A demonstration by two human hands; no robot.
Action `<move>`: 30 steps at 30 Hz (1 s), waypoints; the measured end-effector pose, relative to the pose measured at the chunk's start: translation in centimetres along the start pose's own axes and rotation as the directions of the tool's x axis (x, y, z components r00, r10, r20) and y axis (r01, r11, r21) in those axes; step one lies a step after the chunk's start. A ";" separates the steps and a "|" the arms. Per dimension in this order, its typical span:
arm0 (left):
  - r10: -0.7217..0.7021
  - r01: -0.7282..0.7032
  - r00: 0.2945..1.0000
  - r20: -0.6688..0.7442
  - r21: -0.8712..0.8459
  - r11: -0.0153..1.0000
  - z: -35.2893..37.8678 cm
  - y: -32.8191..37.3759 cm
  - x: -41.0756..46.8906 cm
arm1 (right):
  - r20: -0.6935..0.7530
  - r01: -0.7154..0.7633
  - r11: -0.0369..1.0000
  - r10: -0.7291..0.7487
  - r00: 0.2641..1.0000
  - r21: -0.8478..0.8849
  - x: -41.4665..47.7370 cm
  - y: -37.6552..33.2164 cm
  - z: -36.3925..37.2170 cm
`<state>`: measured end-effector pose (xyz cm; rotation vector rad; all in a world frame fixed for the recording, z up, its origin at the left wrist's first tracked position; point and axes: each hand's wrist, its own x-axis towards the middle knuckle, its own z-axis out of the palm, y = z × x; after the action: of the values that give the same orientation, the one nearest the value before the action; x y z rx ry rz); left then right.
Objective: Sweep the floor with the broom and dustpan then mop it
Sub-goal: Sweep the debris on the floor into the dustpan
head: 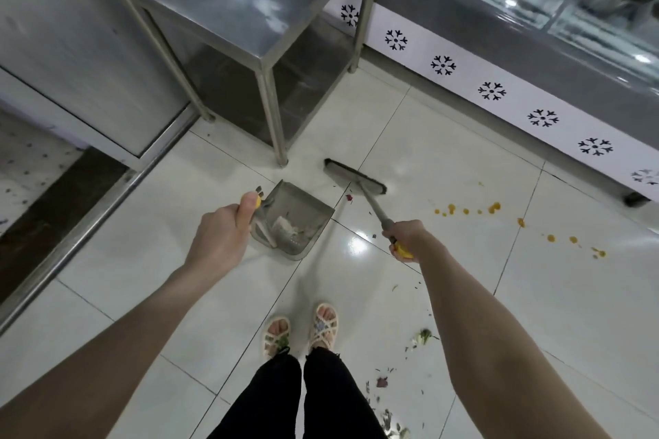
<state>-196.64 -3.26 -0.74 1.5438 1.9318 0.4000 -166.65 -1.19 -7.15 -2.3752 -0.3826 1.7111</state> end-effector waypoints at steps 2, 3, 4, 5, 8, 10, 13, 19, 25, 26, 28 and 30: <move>0.003 -0.003 1.000 0.011 -0.010 1.000 -0.2 -0.5 -0.4 | -0.013 -0.003 1.000 0.002 1.000 -0.030 -0.4 1.2 0.6; -0.002 0.002 1.000 0.013 -0.017 1.000 -0.4 -0.7 -0.5 | -0.016 -0.010 0.999 0.009 1.000 -0.045 -0.7 1.7 0.9; -0.002 0.002 1.000 0.016 -0.018 1.000 -0.5 -0.9 -0.7 | -0.020 -0.020 0.999 0.019 1.000 -0.050 -0.9 2.4 1.1; 0.005 -0.004 1.000 0.022 -0.014 1.000 -0.7 -1.1 -1.1 | -0.025 -0.028 0.998 0.026 0.999 -0.052 -1.3 3.2 1.3; 0.018 -0.017 0.999 0.050 -0.008 1.000 -1.5 -2.4 -2.2 | -0.027 -0.054 0.997 0.052 0.998 -0.046 -2.7 6.0 2.5; 0.036 -0.036 0.997 0.070 -0.002 0.999 -2.2 -3.5 -2.9 | -0.021 -0.070 0.997 0.069 0.997 -0.026 -3.8 8.0 3.5; 0.080 -0.082 0.991 0.106 0.013 0.997 -3.3 -5.8 -4.1 | -0.024 -0.096 0.995 0.096 0.995 0.000 -6.3 11.6 5.4; 0.162 -0.171 0.968 0.190 0.035 0.985 -5.3 -9.0 -6.1 | -0.019 -0.168 0.985 0.169 0.985 0.032 -11.0 18.0 8.4; 0.216 -0.234 0.947 0.236 0.051 0.971 -7.3 -10.5 -7.3 | -0.022 -0.125 0.947 0.138 0.990 0.297 -14.2 20.4 9.1; 0.218 -0.238 0.947 0.237 0.058 0.970 -7.7 -10.8 -7.4 | 0.000 -0.110 0.928 0.118 0.993 0.355 -14.8 20.1 9.0; 0.212 -0.233 0.948 0.239 0.066 0.970 -8.2 -11.5 -7.3 | 0.053 -0.101 0.898 0.087 0.995 0.429 -15.9 19.3 8.7; 0.213 -0.235 0.947 0.241 0.068 0.970 -8.7 -12.1 -7.2 | 0.104 -0.102 0.870 0.058 0.993 0.482 -16.8 18.3 8.8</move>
<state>-210.51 -12.10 0.73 1.7955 1.6222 0.2113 -178.26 -23.86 -0.33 -1.9758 0.1336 1.6987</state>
